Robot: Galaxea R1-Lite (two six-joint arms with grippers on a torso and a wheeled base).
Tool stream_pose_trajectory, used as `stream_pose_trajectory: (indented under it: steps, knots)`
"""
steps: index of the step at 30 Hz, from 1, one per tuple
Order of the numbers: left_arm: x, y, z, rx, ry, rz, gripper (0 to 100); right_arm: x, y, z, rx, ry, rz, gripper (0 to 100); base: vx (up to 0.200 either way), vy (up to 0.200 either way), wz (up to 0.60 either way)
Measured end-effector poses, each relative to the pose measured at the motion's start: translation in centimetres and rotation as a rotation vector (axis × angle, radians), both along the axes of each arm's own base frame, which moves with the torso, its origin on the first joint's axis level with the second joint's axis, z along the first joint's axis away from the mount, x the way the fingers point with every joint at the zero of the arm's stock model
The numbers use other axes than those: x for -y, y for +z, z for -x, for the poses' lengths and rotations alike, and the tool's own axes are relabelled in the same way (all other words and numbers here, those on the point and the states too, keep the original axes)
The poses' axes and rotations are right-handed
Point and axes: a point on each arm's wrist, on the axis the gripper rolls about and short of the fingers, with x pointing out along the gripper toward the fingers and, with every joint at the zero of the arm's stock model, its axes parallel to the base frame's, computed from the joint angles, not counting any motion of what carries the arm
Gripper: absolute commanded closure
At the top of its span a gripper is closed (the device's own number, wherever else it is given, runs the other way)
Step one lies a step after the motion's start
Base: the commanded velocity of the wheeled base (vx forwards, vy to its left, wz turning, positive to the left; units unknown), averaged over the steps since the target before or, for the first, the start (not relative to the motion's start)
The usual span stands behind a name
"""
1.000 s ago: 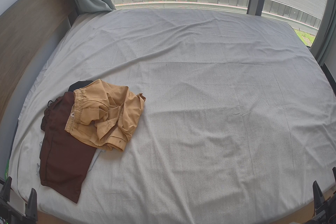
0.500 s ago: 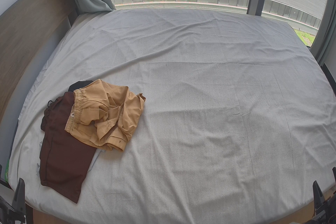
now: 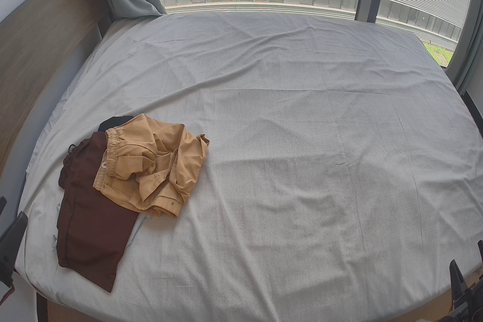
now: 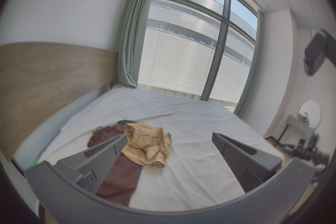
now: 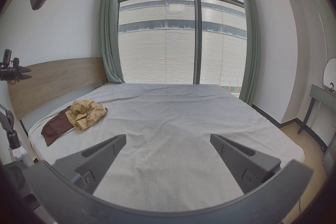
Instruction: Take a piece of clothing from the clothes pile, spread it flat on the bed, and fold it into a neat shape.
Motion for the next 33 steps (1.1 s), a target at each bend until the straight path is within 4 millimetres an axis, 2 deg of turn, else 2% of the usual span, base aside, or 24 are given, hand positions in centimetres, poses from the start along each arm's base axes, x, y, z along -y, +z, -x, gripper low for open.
stream_pose_trajectory:
  steps: [5,12,33]
  knots:
    - [0.5,1.6,-1.5,-0.067,-0.114,0.112,0,0.0,0.0,0.0,0.0,0.0,-0.001,0,0.0,0.0,0.0]
    - [0.9,2.3,-3.5,-0.115,-0.13,0.131,0,0.0,0.0,0.0,0.0,0.001,0.0,0,0.0,0.0,0.0]
    - [1.7,1.4,-10.2,-0.25,-0.2,0.101,0,0.0,0.0,0.0,0.0,0.0,-0.002,0,0.0,0.0,0.0]
